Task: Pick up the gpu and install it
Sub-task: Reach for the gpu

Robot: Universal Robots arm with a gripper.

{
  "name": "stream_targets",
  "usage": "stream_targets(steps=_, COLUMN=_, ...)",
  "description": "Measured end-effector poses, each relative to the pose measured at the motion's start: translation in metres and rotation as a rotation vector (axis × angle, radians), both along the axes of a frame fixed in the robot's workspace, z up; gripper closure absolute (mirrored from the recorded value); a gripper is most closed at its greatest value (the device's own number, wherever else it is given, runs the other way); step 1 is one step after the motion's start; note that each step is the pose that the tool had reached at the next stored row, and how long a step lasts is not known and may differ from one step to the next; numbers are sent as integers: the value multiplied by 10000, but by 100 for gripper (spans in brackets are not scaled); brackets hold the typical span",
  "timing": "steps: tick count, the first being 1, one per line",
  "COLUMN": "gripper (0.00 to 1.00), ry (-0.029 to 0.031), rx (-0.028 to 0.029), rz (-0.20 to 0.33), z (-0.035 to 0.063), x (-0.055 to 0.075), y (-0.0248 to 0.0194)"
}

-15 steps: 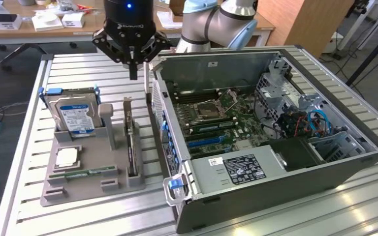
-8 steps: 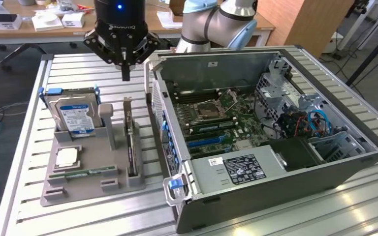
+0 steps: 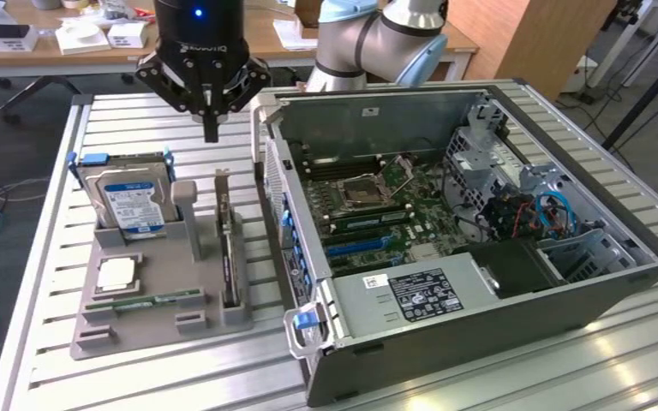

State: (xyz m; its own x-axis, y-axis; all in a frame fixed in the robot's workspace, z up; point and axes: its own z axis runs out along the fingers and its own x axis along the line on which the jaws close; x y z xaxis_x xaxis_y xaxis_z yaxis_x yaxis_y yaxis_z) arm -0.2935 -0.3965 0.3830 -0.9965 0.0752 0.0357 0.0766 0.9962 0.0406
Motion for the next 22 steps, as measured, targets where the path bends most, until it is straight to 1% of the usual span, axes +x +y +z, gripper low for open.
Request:
stream_targets(steps=4, gripper=90, ry=0, rx=0, rz=-1, z=0, x=-1, y=-1)
stream_targets(steps=6, gripper=90, ry=2, rx=-1, rz=-2, z=1, x=-2, y=-15)
stream_targets(steps=7, gripper=90, ry=1, rx=0, rz=-1, z=0, x=-1, y=-30)
stream_targets(steps=9, gripper=90, ry=0, rx=0, rz=-1, z=0, x=-1, y=-73)
stream_targets(steps=15, gripper=90, ry=1, rx=0, rz=0, z=0, x=-13, y=-230)
stream_targets(steps=22, gripper=90, ry=1, rx=0, rz=-1, z=0, x=-38, y=-373)
